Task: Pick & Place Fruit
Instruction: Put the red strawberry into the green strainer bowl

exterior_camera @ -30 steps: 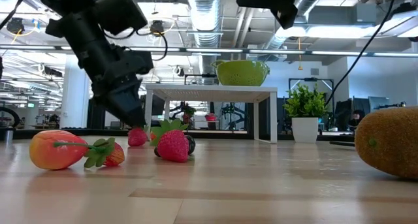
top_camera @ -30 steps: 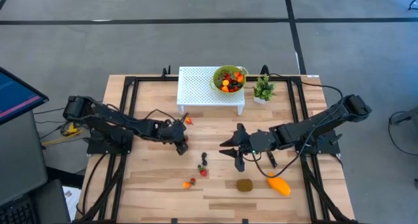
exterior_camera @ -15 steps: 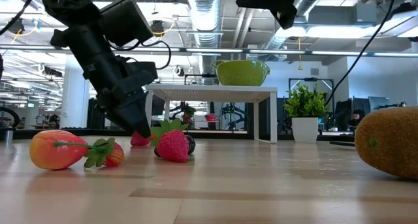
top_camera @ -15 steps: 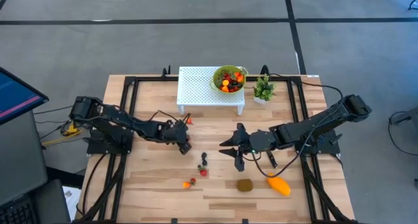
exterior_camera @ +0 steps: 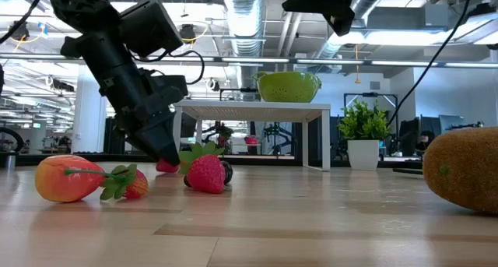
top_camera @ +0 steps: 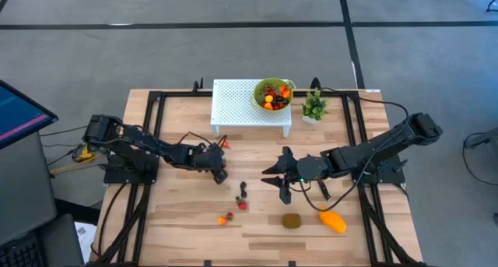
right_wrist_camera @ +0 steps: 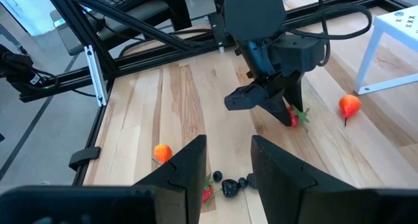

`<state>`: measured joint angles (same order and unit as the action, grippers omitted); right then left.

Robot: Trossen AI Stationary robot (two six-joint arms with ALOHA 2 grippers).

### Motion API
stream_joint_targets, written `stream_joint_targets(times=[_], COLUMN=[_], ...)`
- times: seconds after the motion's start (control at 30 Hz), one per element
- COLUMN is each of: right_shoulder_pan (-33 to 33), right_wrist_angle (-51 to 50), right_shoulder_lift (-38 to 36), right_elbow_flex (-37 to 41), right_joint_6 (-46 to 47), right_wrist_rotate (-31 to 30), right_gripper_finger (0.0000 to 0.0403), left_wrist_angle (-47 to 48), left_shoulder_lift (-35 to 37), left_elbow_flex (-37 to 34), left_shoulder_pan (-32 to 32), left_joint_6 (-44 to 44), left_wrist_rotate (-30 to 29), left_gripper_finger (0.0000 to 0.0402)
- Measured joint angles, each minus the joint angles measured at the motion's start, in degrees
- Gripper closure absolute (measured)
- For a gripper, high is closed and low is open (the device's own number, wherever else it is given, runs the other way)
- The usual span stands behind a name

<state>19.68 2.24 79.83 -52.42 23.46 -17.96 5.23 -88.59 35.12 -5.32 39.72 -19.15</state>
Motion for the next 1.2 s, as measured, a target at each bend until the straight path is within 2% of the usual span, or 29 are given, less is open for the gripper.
stream_joint_targets(times=[0.23,0.33,0.5,0.77,0.83,1.03,1.2], right_shoulder_pan=[0.0,0.0,0.0,0.0,0.0,0.0,0.0], right_wrist_angle=[0.0,0.0,0.0,0.0,0.0,0.0,0.0], right_shoulder_lift=[0.0,0.0,0.0,0.0,0.0,0.0,0.0], right_elbow_flex=[0.01,0.01,0.01,0.01,0.01,0.01,0.0], right_joint_6=[0.02,0.04,0.11,0.09,0.09,0.09,0.09], right_wrist_rotate=[-0.01,-0.01,-0.01,-0.04,-0.04,-0.04,-0.04], right_gripper_finger=[0.0288,0.0288,0.0288,0.0288,0.0288,0.0288,0.0288], left_wrist_angle=[-1.37,-5.22,-19.44,-50.82,-54.59,-52.91,-42.43], left_shoulder_lift=[0.13,0.13,0.13,0.13,0.13,0.15,0.15], left_elbow_flex=[0.02,-0.01,0.02,0.07,1.37,8.83,17.0], left_shoulder_pan=[-0.02,0.0,0.51,3.68,4.95,9.7,15.81], left_joint_6=[-0.02,0.0,-3.55,-13.58,-16.92,-26.22,-31.95], left_wrist_rotate=[0.02,0.0,0.16,6.15,7.34,10.75,11.43], left_gripper_finger=[0.0261,0.0263,0.0262,0.0261,0.0261,0.0261,0.0261])
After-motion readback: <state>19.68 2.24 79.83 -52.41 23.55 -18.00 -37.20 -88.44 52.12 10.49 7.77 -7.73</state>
